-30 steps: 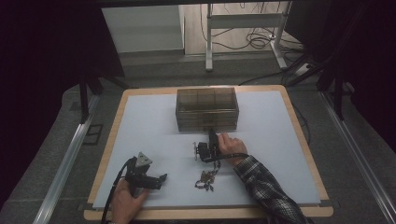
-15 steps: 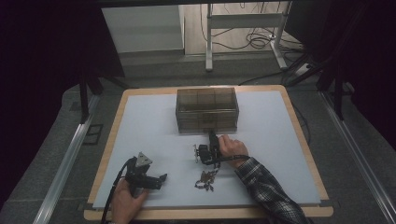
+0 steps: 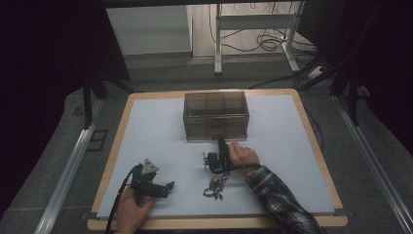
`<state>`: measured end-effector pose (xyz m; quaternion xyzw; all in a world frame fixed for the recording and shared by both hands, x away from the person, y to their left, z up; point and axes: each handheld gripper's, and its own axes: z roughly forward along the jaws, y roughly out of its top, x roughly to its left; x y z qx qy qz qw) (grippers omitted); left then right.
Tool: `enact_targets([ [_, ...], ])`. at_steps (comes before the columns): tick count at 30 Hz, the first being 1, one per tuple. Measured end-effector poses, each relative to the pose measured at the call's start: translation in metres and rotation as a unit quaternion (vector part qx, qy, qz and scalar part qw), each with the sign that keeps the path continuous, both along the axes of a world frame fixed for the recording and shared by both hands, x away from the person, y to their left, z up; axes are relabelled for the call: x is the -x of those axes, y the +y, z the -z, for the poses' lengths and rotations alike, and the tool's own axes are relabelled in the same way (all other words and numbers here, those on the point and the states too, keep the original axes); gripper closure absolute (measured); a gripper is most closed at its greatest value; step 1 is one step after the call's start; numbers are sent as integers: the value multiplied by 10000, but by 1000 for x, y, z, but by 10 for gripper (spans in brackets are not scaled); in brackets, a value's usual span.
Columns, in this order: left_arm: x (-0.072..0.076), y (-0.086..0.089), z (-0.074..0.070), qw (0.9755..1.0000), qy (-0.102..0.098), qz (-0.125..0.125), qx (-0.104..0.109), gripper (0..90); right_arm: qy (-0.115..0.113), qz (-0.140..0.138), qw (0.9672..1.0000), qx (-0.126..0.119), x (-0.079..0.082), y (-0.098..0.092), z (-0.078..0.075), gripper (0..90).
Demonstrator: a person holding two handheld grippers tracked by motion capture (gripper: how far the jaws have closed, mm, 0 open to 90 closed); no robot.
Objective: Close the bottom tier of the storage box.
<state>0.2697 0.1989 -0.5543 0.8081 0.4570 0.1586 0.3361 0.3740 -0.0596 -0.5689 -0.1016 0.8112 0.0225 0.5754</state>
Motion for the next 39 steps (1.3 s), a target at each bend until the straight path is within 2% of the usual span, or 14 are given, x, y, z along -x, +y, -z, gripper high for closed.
enact_targets([
  [11,0,0,0,10000,0,0,-1,0,-33,-55,10000,-16,4,-1,0,797],
  [15,0,0,0,10000,1,0,0,0,25,-12,10000,-13,6,-2,0,798],
  [23,0,0,0,10000,1,1,-2,0,-34,-89,10000,22,7,-3,0,796],
  [36,0,0,0,10000,1,1,-2,0,58,-81,9999,37,7,-3,-1,753],
  [39,0,0,0,10000,0,1,-2,0,151,-32,9999,35,8,-5,-1,746],
])
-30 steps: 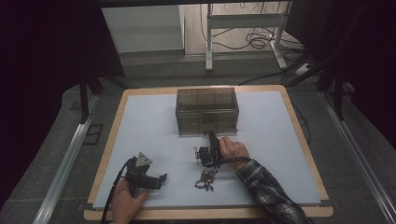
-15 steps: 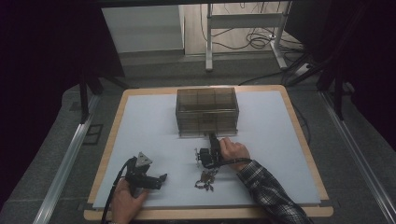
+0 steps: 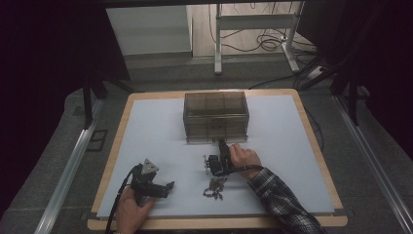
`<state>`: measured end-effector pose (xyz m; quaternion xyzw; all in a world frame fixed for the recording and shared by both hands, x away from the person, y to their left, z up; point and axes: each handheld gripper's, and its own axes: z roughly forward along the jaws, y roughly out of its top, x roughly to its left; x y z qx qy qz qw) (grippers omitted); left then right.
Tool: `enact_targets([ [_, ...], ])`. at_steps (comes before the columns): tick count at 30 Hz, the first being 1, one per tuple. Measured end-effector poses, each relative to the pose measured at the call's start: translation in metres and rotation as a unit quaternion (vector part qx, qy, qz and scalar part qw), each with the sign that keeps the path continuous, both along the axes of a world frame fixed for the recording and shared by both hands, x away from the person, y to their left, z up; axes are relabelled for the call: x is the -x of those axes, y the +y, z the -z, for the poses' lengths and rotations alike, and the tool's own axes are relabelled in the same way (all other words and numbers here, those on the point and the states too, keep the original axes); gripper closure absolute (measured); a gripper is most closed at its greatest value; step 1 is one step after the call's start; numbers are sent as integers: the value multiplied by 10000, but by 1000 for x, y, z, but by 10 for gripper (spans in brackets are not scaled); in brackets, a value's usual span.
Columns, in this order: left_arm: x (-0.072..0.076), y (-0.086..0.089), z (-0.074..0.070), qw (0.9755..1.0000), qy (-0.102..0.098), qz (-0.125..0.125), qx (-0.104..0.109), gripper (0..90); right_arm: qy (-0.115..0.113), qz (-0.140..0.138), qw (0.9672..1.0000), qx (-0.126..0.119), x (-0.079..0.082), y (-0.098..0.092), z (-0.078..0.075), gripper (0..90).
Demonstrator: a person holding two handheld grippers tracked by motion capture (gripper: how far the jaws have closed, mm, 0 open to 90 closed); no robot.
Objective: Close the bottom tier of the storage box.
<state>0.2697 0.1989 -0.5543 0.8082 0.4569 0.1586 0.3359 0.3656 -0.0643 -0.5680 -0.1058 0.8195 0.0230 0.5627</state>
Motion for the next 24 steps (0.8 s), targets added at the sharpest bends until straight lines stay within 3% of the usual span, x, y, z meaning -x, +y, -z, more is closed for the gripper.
enact_targets([
  [9,0,0,0,10000,0,1,0,0,32,-82,10000,12,2,-2,-5,732],
  [24,0,0,0,10000,0,1,0,0,331,-161,9989,-286,3,-8,-16,698],
])
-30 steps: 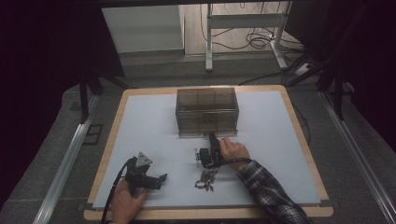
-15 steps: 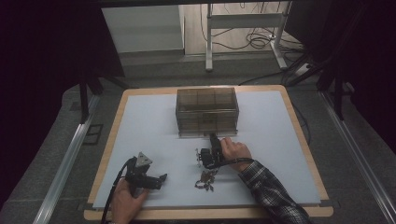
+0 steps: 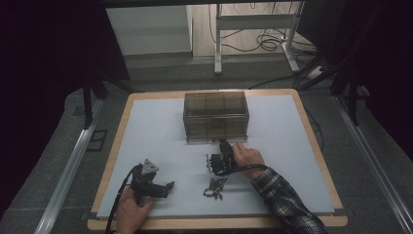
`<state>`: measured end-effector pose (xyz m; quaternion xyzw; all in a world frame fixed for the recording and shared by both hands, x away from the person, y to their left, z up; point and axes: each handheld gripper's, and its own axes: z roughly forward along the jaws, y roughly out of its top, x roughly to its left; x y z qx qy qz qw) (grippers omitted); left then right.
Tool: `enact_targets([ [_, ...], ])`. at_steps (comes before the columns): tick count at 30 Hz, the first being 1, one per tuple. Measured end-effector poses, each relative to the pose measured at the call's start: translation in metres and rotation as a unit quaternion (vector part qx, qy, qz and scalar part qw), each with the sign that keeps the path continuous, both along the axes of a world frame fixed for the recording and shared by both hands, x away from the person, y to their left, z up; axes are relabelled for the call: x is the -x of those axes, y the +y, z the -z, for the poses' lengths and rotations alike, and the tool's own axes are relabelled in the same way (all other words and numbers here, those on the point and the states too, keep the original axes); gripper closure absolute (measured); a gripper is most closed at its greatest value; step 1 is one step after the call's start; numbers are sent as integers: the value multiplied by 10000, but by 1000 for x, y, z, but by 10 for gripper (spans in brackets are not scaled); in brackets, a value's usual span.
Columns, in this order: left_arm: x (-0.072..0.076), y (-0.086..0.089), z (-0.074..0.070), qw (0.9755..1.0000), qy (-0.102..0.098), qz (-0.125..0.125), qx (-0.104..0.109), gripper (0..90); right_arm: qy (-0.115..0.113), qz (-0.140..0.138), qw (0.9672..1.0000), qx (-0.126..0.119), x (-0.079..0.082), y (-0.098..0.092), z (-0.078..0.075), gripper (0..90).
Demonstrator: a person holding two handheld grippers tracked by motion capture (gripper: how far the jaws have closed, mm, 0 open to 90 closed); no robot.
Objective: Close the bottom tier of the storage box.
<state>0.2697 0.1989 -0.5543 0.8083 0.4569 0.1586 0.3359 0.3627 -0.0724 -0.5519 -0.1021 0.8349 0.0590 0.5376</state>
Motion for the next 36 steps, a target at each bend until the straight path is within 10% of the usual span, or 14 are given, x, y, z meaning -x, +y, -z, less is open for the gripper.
enact_targets([
  [36,0,0,0,10000,-1,2,-1,0,739,-22,9939,-822,-4,-25,-27,619],
])
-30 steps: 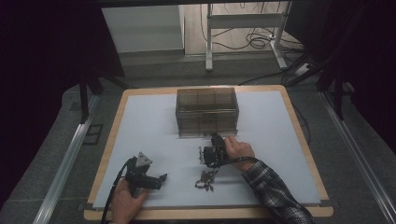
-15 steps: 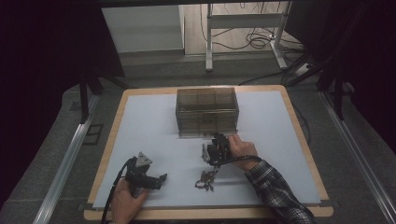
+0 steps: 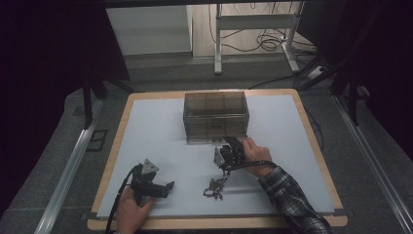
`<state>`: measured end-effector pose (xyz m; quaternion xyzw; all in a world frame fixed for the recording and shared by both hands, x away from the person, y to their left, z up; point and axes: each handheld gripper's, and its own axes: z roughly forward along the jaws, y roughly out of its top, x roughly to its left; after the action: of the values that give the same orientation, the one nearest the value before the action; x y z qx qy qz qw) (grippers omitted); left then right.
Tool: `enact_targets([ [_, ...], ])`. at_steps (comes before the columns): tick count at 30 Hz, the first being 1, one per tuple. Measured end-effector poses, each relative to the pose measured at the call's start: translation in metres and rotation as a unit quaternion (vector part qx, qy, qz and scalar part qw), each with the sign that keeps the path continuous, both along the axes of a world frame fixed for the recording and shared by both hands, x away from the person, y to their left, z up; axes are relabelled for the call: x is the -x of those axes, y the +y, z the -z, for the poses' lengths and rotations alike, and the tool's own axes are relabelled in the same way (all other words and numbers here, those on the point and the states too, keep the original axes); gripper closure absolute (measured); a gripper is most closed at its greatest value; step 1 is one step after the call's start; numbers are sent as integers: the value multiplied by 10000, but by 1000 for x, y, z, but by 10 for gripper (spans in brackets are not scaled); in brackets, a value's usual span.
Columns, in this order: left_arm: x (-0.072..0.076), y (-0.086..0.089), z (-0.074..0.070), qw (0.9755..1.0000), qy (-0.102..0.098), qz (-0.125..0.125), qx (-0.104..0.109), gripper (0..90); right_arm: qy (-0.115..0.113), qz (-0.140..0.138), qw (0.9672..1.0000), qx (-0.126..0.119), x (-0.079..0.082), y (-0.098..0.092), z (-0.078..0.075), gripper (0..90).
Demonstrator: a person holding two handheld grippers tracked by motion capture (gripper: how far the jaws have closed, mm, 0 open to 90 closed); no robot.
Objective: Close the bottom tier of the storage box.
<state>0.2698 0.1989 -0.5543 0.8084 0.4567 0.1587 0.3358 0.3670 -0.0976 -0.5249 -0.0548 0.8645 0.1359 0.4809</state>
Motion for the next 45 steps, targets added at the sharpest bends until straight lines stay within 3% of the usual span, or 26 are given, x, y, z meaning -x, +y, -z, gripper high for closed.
enact_targets([
  [12,0,0,0,10000,0,0,0,0,380,28,9988,-305,-5,-7,-9,613],
  [20,0,0,0,10000,-1,-1,2,0,786,82,9947,-652,-11,-14,-15,611],
  [30,0,0,0,10000,-6,0,-4,0,1263,105,9862,-1069,-19,-23,-22,610],
  [39,0,0,0,10000,-1,1,1,0,1601,114,9787,-1278,-26,-29,-27,606],
  [45,0,0,0,10000,-2,0,2,0,1982,131,9699,-1409,-33,-35,-31,607],
])
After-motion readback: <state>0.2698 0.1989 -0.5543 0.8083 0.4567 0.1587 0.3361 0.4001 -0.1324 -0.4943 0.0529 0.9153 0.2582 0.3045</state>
